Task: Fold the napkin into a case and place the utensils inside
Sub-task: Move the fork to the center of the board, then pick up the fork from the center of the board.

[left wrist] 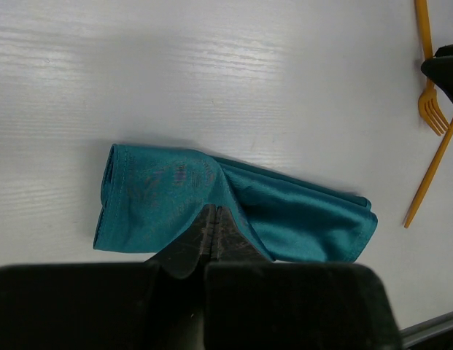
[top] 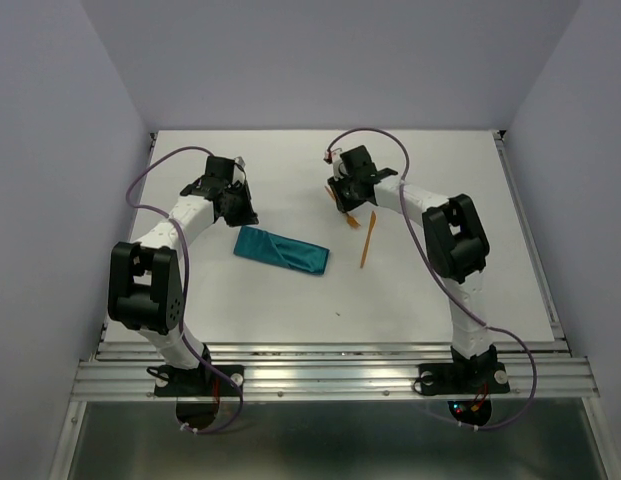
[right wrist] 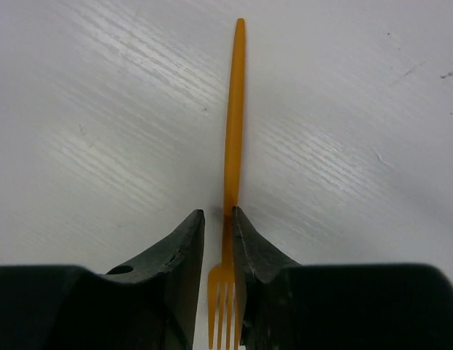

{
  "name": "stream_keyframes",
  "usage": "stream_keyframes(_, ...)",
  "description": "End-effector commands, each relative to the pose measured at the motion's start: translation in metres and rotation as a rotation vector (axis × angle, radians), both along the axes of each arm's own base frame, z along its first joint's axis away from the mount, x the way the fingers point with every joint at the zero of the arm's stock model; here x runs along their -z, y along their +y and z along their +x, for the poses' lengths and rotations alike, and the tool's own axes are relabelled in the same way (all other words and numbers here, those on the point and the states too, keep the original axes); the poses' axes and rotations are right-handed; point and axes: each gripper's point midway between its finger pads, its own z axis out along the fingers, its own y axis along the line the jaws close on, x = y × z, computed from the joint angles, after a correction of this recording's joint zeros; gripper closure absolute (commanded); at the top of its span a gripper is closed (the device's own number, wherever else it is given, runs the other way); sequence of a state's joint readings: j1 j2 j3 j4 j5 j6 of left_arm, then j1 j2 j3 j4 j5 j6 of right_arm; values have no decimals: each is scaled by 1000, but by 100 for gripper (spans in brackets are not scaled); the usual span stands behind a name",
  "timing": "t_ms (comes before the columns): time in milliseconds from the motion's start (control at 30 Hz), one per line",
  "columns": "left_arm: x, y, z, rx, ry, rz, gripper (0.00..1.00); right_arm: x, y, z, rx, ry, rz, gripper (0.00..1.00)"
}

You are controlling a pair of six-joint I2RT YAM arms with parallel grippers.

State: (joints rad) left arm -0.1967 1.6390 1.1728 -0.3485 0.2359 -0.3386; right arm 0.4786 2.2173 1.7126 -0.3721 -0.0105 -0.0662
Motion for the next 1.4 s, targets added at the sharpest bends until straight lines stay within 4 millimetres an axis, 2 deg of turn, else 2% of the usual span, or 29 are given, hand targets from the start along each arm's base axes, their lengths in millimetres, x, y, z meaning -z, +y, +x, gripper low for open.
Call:
stream_keyframes(0,-23,-5,-2,14,-63,-22,99,-38,12,-2,-122,-65,68,72)
stream_keyframes(167,-24,-6,-3,14,-67,-27,99,-28,3,-25,-157,-20,51,63)
stream_keyframes(200,-24,-7,-4,14,-66,-28,99,-25,-1,-25,-144,-21,30,57)
stream_keyframes(300,-24,-9,-5,18,-65,-32,99,-17,-12,-28,-121,-18,-16,56)
stream_keyframes(400,-24,-11,-5,20,-67,-34,99,-12,-18,-26,-109,-30,-48,55)
stream_keyframes(467,-24,-12,-5,22,-70,-35,99,-9,-15,-28,-119,-33,-54,53)
stream_keyframes(700,-17,-4,-4,-13,-54,0,98,-2,-13,-11,-96,-79,-61,51)
stream_keyframes(800,-4,7,-1,-52,-24,32,98,2,-8,-4,-91,-93,-71,52)
stream_keyframes(967,12,29,13,-117,20,-2,98,5,-5,6,-71,-120,-98,67)
stream_keyframes(1133,28,31,26,-123,62,-11,98,4,5,9,-77,-140,-99,71)
stream_keyframes(1267,45,28,26,-111,110,-17,98,4,7,12,-78,-139,-99,71)
stream_keyframes(1300,49,27,26,-111,121,-16,98,4,8,12,-79,-138,-98,73)
stream_keyframes(1367,59,28,25,-113,143,-13,98,1,8,14,-76,-144,-97,84)
